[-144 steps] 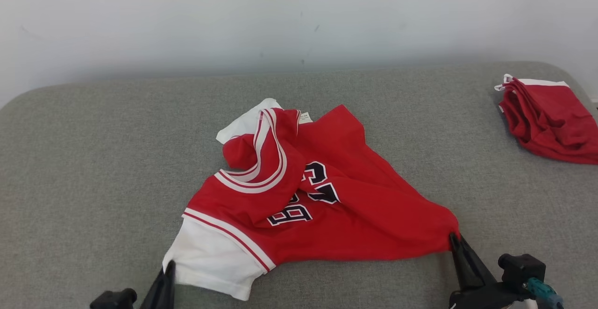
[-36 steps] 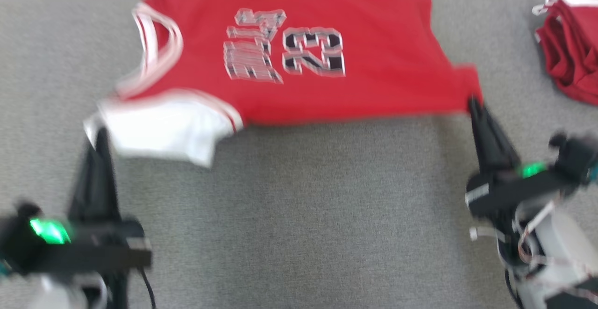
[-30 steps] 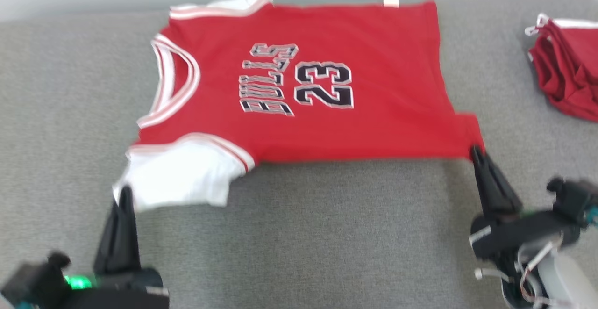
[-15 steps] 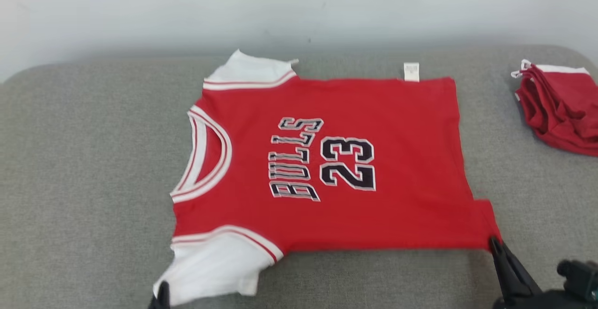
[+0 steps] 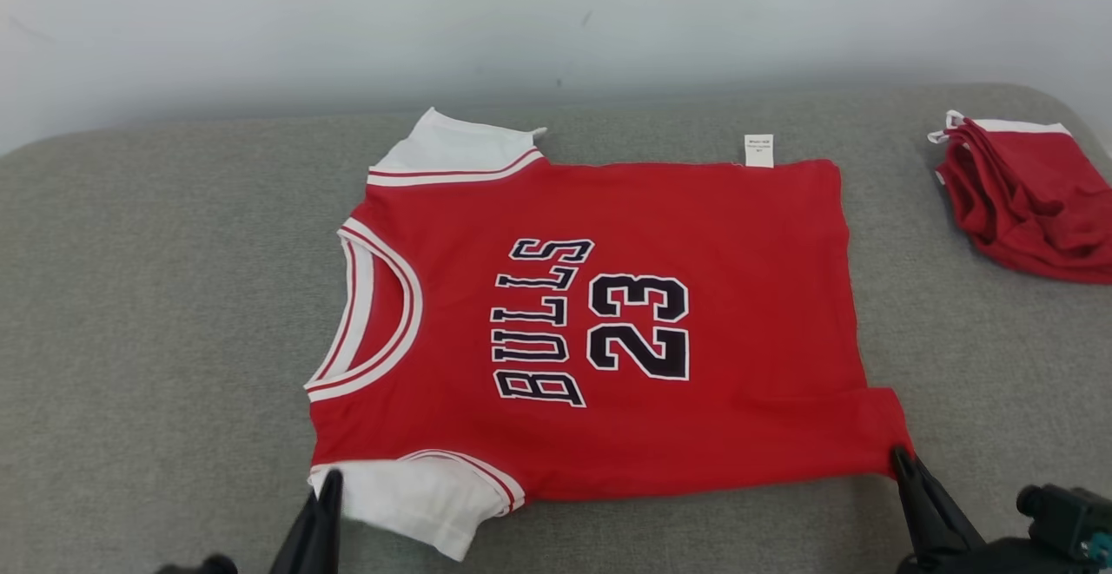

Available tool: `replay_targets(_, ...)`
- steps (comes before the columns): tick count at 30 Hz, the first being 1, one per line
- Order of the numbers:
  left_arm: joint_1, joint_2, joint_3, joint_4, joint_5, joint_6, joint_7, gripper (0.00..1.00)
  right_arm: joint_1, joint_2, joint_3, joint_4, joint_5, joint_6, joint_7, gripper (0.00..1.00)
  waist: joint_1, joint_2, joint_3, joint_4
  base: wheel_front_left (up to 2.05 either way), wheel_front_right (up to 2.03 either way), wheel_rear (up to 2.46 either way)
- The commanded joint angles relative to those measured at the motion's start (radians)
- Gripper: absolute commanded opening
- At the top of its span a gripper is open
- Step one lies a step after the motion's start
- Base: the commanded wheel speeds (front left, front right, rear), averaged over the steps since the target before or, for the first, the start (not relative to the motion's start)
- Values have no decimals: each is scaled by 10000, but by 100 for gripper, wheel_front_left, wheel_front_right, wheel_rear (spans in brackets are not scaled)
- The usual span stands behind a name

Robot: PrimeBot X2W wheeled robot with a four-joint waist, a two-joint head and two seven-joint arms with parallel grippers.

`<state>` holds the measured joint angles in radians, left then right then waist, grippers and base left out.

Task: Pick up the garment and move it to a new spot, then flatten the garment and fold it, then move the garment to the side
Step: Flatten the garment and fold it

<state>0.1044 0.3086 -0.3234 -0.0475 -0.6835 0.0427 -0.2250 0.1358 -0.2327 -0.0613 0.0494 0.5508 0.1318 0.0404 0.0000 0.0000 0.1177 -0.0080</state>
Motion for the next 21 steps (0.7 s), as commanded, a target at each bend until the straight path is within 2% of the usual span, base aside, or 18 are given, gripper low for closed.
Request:
replay_targets(1, -315, 147, 7, -7, 103, -78, 91, 0, -190, 41, 55, -18, -19, -28, 27, 0, 0, 0, 114, -176, 0, 0, 0)
replay_targets(11, -2777, 903, 63, 539, 387, -691, 947, 0, -1866, 70, 622, 599, 460, -28, 645, 0, 0, 0, 697, -690, 0, 0, 0)
replay_targets(21, -5476, 1134, -81, 2336, 427, -1309, 1455, 0, -3903, -120, 794, 1637, 777, -28, 932, 0, 0, 0, 1409, -843, 0, 0, 0)
